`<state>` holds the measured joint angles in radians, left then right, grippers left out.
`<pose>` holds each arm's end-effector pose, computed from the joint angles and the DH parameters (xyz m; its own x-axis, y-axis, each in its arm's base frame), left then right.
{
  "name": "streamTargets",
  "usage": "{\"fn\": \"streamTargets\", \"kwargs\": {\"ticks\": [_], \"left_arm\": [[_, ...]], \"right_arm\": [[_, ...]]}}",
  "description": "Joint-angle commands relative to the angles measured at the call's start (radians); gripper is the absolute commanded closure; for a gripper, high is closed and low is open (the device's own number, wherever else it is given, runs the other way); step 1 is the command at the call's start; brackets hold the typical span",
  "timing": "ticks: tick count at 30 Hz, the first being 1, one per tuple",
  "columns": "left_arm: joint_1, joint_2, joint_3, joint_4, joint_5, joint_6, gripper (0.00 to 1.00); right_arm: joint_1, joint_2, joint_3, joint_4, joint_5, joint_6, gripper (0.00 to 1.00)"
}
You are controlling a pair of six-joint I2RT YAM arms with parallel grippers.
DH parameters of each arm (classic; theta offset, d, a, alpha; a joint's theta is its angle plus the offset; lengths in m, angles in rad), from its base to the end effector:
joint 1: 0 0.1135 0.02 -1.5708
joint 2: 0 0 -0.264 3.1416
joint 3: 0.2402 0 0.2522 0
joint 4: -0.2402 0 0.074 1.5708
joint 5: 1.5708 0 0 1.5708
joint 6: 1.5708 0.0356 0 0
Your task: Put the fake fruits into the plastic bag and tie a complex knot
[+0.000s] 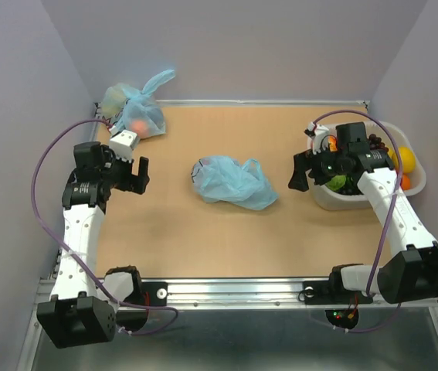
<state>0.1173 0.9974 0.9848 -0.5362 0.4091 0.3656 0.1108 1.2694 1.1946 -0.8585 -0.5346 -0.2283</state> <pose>0.2137 0.0109 0.3365 -0.4017 0.2829 -0.8710 0.3997 0.9099 0.1112 0.2491 0.0460 0.3230 -0.6882 -0.2725 -0.6724 -0.5670 0.7802 0.2641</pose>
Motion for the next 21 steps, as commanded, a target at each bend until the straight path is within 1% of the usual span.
{"fn": "streamTargets", "kwargs": {"ticks": [1,2,3,4,5,7,8,9,10,11,13,14,15,18,21], "left_arm": [[-0.112,0.006,0.084,0.074,-0.024,0.048,0.01],[-0.184,0.023,0.139,0.088,-0.032,0.061,0.01],[-0.227,0.044,0.17,0.09,-0.035,0.073,0.01],[-0.266,0.106,0.204,0.09,-0.042,0.085,0.01],[-0.348,0.183,0.272,0.081,-0.059,0.114,0.01],[-0.411,0.274,0.345,0.062,-0.075,0.145,0.01],[-0.438,0.321,0.42,0.03,-0.082,0.177,0.01],[-0.49,0.408,0.452,0.015,-0.082,0.193,0.01],[-0.511,0.449,0.48,0.006,-0.096,0.2,0.01],[-0.557,0.486,0.523,0.001,-0.102,0.213,0.01],[-0.6,0.631,0.566,-0.001,-0.111,0.228,0.01],[-0.601,0.632,0.581,-0.001,-0.115,0.228,0.01],[-0.617,0.699,0.597,-0.002,-0.113,0.223,0.01],[-0.643,0.818,0.655,-0.021,-0.102,0.217,0.01],[-0.671,0.875,0.651,-0.018,-0.113,0.223,0.01]], "right_arm": [[0.003,-0.001,0.052,0.046,0.036,0.012,0.0],[0.001,0.004,0.077,0.046,0.033,0.026,0.0],[0.001,0.01,0.088,0.047,0.028,0.033,0.0],[0.003,0.016,0.097,0.047,0.021,0.046,0.0],[0.003,0.028,0.118,0.049,0.018,0.072,0.0],[0.001,0.041,0.137,0.049,0.004,0.096,0.0],[0.001,0.044,0.143,0.049,-0.002,0.122,0.0],[0.001,0.042,0.151,0.05,-0.005,0.13,0.0],[0.001,0.042,0.154,0.053,0.001,0.139,0.0],[0.001,0.039,0.155,0.056,0.005,0.153,0.0],[0.0,0.039,0.157,0.061,0.043,0.161,0.0],[0.0,0.039,0.157,0.061,0.057,0.162,0.0],[0.0,0.041,0.154,0.059,0.068,0.162,0.0],[-0.002,0.038,0.137,0.061,0.076,0.167,0.0],[0.0,0.041,0.12,0.065,0.07,0.169,0.0]]}}
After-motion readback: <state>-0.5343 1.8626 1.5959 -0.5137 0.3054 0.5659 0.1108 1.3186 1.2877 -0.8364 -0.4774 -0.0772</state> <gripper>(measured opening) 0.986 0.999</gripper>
